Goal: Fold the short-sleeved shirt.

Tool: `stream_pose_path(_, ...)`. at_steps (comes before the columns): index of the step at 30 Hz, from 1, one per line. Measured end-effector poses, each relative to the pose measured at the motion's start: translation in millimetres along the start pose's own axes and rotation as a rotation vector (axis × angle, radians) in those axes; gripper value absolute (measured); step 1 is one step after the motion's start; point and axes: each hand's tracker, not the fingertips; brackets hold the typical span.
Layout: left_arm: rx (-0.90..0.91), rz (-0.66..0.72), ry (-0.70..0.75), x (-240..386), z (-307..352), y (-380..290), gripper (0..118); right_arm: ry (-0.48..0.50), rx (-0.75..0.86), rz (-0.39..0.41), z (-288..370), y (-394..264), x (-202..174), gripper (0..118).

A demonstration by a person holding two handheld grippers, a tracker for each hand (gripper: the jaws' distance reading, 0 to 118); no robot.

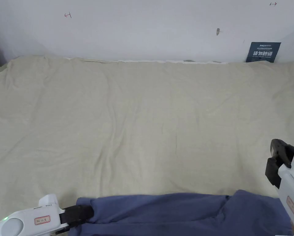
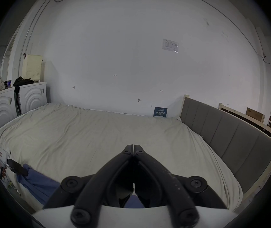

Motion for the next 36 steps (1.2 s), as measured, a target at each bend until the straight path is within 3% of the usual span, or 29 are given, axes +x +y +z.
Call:
stream_pose_path(2,0.001,0.015,0.006,2.1,-1.7,1.0,15,0.000,0.005,0.000,0.5,1.1,0.7,1)
stream_pose_path(5,-0.017,-0.055,0.025,5.9,-8.1,-2.5,11,0.003,0.006,-0.003,0.7,2.8,2.3,1)
stream_pose_path(16,0.109,-0.074,0.016,21.0,56.4,32.2,7,-0.006,0.041,-0.013,9.8,8.6,16.8,1)
stream_pose_path(22,0.124,-0.058,0.123,2.6,81.3,45.2,7,-0.018,0.050,-0.036,15.3,4.2,27.8,1)
stream_pose_path(28,0.112,-0.060,0.068,67.0,78.1,21.4,7,-0.013,0.047,-0.050,18.2,0.5,33.5,1)
stream_pose_path(36,-0.023,-0.204,-0.045,181.2,10.0,-16.9,7,0.007,0.055,-0.058,23.6,-1.6,38.6,1)
